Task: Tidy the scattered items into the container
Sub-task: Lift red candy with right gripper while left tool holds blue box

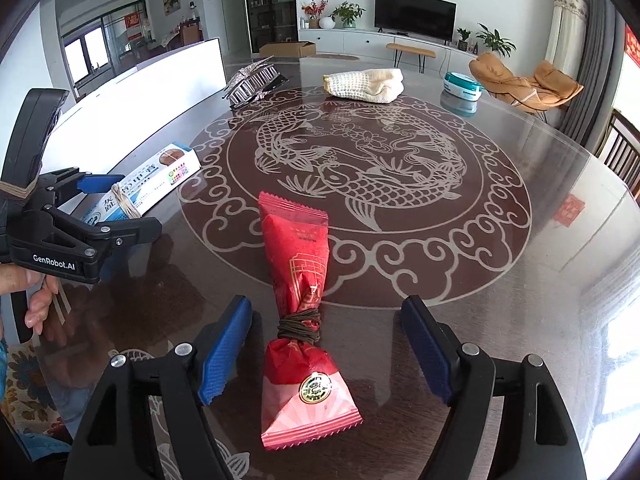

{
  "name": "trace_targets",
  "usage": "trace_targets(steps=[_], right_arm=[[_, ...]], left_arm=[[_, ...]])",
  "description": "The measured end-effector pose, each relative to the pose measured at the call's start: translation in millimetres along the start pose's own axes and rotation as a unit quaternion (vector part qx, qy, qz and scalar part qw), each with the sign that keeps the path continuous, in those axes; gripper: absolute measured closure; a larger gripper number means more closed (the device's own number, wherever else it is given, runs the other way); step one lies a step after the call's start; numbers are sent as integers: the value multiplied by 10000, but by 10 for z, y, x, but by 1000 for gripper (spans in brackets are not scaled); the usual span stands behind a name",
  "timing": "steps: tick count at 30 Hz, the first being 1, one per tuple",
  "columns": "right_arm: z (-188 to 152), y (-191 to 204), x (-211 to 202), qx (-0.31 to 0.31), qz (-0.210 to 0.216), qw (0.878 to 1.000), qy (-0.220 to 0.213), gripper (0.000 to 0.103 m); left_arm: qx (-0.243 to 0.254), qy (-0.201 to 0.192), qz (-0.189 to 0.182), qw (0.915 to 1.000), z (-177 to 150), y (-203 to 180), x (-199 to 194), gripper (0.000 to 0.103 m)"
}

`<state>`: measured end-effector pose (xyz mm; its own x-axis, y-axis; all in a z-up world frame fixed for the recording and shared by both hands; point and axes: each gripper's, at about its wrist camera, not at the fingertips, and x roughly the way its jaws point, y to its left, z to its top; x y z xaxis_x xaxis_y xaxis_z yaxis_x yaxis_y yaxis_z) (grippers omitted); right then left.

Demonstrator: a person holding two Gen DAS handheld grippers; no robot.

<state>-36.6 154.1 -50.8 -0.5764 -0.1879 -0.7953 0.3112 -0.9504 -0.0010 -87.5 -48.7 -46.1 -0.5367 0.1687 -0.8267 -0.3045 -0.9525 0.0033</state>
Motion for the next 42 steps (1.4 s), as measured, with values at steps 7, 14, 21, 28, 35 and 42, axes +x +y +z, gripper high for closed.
trace_targets(steps=[7, 14, 21, 28, 35, 42], right_arm=[[-7, 21, 16, -46, 71, 10000, 48, 12], [-9, 32, 19, -50, 71, 9999, 52, 12], [-9, 32, 18, -53, 72, 9999, 54, 11], [-11, 32, 36, -42, 43, 9999, 106, 3], [-14, 28, 39, -38, 45, 9999, 116, 3], [-16, 28, 40, -38, 47, 9999, 118, 3]], left_arm=[[3, -1, 0, 10000, 1, -3, 2, 0], [3, -1, -1, 10000, 2, -2, 3, 0], [2, -1, -3, 10000, 2, 1, 3, 0], [2, -1, -3, 10000, 5, 0, 7, 0], [3, -3, -3, 10000, 6, 0, 7, 0], [2, -2, -3, 10000, 3, 2, 6, 0]])
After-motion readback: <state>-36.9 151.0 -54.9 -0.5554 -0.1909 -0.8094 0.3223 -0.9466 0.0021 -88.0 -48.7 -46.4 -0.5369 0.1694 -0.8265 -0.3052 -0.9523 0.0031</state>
